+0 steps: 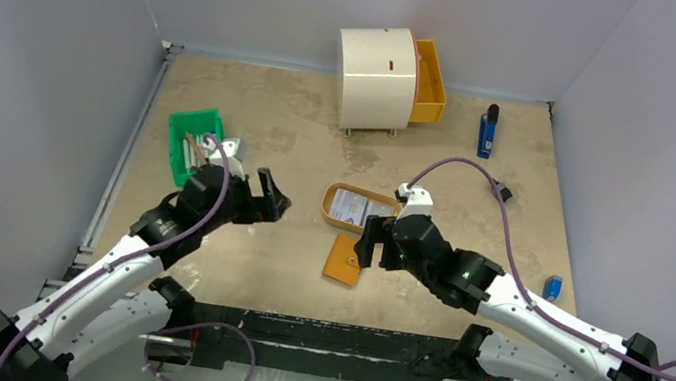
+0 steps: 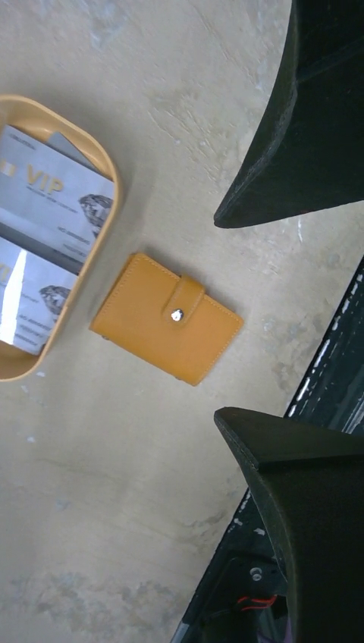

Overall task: Put the credit cards into the card holder
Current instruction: Open the card holder at the center of the board.

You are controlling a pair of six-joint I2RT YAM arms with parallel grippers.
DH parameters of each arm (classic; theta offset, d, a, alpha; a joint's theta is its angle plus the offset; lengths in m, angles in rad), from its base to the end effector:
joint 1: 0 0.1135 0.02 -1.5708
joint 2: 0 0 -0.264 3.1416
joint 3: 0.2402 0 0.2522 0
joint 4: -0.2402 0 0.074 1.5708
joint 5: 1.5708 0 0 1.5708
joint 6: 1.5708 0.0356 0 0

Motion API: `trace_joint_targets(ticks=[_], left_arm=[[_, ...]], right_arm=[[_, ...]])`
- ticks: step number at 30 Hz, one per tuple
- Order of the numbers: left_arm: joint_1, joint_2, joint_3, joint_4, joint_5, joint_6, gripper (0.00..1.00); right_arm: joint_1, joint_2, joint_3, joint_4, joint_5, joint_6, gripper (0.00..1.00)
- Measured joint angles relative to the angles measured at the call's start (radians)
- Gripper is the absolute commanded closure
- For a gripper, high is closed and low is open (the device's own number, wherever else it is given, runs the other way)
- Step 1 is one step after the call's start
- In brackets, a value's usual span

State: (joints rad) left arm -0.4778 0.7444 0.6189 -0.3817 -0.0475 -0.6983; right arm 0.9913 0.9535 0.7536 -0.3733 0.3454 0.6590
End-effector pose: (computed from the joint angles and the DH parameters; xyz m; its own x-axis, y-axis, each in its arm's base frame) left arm 0.1536 -0.0777 0.2680 -0.6020 -0.4115 -0.6843 0.0463 0.8376 -0.5443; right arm 0.1248 0.1687 0.2806 -0.6215 0.1025 -0.7767 -0.3174 0.8734 0.3693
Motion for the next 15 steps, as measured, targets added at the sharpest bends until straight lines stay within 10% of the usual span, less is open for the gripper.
trace_joint_targets(ticks=[15], left_arm=[[-0.369,0.234,-0.109,0.170,-0.150,-0.185,0.17]], right_arm=[[0.026,0.096,-0.153,0.102,-0.076,0.210,0.32]])
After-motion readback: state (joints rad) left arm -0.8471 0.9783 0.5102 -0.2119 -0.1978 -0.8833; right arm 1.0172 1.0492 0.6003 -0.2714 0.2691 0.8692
